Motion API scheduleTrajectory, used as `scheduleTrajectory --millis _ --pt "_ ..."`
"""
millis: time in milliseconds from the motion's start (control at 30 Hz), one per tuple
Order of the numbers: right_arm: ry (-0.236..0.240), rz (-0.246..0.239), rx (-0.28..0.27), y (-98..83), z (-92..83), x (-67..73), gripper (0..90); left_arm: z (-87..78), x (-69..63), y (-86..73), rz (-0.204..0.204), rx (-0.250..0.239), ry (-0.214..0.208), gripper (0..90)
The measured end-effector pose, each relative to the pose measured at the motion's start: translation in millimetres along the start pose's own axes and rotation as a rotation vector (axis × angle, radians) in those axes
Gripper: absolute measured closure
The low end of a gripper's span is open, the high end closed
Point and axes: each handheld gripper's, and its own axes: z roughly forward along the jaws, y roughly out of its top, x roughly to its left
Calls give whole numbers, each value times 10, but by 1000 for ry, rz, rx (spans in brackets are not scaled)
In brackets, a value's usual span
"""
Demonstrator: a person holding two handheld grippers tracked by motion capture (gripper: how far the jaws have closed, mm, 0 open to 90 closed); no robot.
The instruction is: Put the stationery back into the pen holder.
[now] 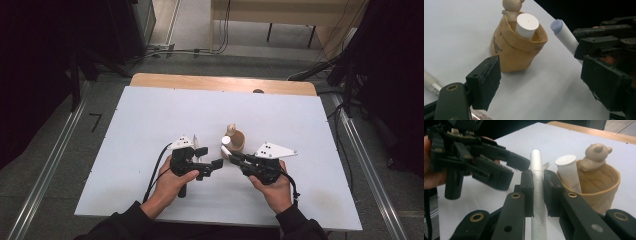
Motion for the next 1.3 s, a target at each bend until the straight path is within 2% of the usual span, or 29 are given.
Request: scheduleTrajectory --millis 467,1300 --pt "16 3 -19 73 123 21 771 82 -102 -36 1 26 -49 199" --pt "30 3 -29 124 259 65 771 179 -151 -48 -7 31 -72 230"
